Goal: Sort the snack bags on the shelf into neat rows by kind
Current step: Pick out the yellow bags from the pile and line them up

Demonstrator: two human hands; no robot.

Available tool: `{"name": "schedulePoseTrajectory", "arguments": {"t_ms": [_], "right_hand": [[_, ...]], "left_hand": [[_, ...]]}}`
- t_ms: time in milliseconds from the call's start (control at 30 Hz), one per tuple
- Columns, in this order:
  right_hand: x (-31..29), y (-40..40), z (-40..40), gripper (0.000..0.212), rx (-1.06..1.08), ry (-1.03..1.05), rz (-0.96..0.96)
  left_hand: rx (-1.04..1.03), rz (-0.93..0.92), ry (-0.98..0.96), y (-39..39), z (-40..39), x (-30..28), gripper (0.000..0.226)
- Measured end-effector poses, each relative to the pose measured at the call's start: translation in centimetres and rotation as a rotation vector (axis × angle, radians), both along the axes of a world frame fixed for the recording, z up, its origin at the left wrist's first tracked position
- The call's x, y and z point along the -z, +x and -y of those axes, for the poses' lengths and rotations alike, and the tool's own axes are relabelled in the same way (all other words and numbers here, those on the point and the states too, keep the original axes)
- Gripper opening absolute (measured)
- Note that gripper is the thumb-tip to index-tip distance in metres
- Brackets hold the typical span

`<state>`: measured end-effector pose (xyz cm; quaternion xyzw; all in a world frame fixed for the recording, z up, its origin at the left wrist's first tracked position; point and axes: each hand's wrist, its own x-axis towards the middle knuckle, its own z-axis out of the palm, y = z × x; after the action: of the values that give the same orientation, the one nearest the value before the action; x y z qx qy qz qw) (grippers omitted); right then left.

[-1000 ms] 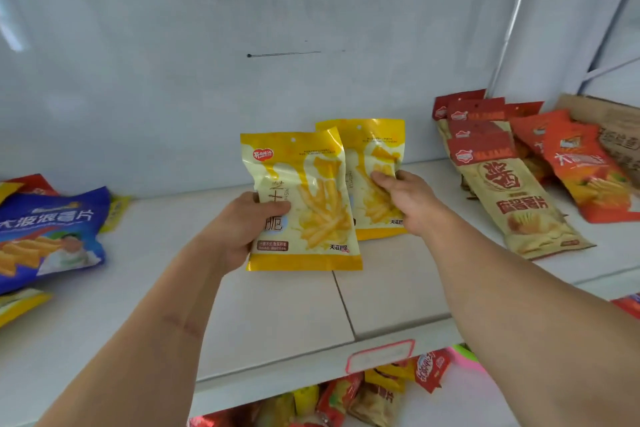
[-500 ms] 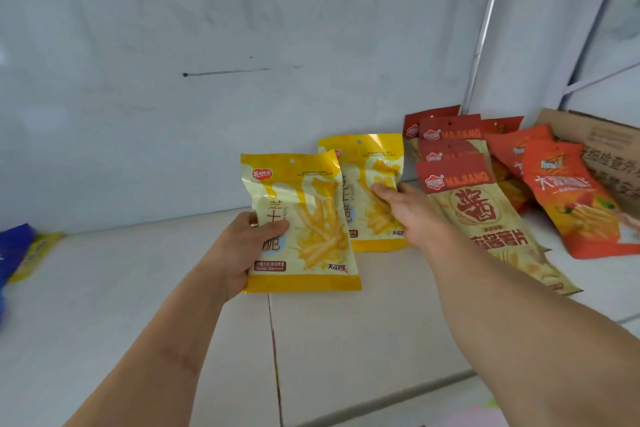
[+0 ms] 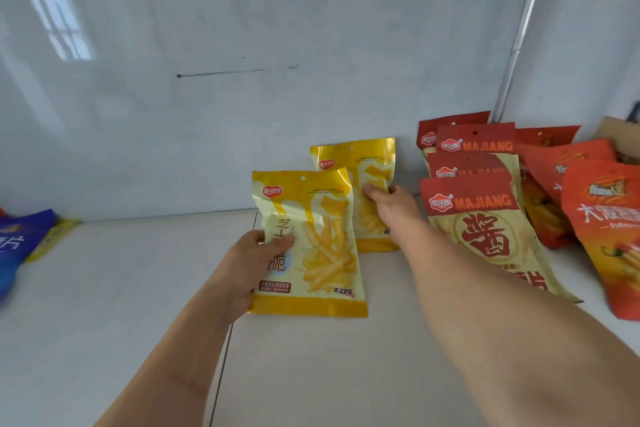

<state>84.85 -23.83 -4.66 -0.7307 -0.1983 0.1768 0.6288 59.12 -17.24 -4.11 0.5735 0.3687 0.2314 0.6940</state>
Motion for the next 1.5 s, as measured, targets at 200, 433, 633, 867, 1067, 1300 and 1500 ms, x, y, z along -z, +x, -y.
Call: {"name": "schedulePoseTrajectory", "arguments": {"t_ms": [200,433,633,867,1067,1300,1500], "right_hand": [[-2.2,-0.6,0.8,0.104,0.018,-0.16,-0.058],[-1.6,-1.2,2.6,0.108,0.004,-0.239,0.018],[0.2,-1.6,2.3,0.069,0.091,-0.114,0.07],[0.8,-1.1,1.7,0.068,0.11,-0.169,0.129],[-0.3,-1.8,1.5,0.064,0.174,-0.335,0.43],[-1.4,-5.3,1.3,0.047,0.062,-0.418,1.17],[0.2,-12.5,-0.2,0.028,-0.302,-0.431,1.494]], "left_hand": [[-0.012,-0.027,0.085,2.9,1.4,0.4,0.028],[-0.147,-0.179,0.332,6.8,3.0,1.6,0.033],[-0.175,-0.234,0.374,8.4,2.8,2.1,0.034],[-0.191,-0.243,0.399,9.6,1.8,2.3,0.04],[-0.221,-0.278,0.411,9.2,1.0,1.6,0.081],[-0.345,-0.516,0.728,4.2,0.5,1.0,0.061],[-0.277,-1.0,1.38,-3.8,0.0,0.3,0.033]]}}
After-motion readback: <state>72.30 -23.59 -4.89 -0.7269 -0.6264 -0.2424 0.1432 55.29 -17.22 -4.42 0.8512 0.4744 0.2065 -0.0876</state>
